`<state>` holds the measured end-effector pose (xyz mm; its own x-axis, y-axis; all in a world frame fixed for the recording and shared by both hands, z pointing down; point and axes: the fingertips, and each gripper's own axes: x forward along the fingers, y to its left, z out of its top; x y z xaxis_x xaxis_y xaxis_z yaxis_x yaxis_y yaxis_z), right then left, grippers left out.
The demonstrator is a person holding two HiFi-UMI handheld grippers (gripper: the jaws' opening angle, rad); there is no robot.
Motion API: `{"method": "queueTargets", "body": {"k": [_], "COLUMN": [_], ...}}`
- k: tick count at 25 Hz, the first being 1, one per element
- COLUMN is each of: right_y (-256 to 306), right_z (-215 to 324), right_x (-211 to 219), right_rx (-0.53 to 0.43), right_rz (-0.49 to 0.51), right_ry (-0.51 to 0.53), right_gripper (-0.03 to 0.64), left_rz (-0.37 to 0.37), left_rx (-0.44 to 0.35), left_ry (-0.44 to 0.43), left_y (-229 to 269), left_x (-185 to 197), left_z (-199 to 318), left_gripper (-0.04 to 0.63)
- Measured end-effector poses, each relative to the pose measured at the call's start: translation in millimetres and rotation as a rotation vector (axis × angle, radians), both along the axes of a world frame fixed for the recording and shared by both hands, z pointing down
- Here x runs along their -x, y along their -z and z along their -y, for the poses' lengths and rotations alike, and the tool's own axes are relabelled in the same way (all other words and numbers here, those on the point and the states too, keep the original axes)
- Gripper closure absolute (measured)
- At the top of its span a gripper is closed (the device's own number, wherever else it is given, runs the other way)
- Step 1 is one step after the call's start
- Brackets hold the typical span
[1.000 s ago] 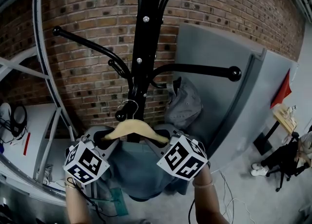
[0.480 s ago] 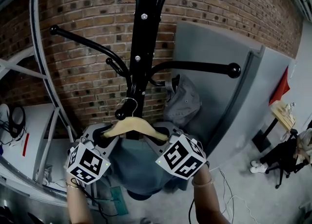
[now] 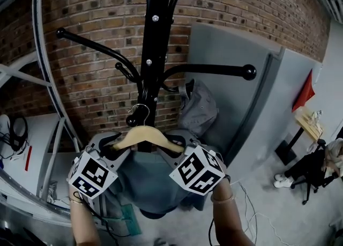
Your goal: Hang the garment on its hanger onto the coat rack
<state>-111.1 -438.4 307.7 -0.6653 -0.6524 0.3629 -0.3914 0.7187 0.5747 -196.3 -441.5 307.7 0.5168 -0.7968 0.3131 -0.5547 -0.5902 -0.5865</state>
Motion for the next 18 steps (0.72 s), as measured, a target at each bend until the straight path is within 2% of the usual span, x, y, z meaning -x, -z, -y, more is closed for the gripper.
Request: {"method": "queueTargets", "body": {"k": [8,18], "right_y": [10.5,27.6], "right_z": [-15.8,-51.2], "right_x": [-7.7,-27.4], "right_rx": [-0.031,-0.106], "right_rz": [0.025,0.074], "right_ry": [-0.012,-0.036], "right_gripper": [0.494,0.494], "left_rz": [0.025,-0.032], "left_rx": [-0.039,-0.136], "left_ry": [0.005,0.031], "left_y": [5.5,22.3], "left_x": [-3.4,-8.3], "left_z": [-16.9,-59.2], "left_gripper": [0.417,0.417]}}
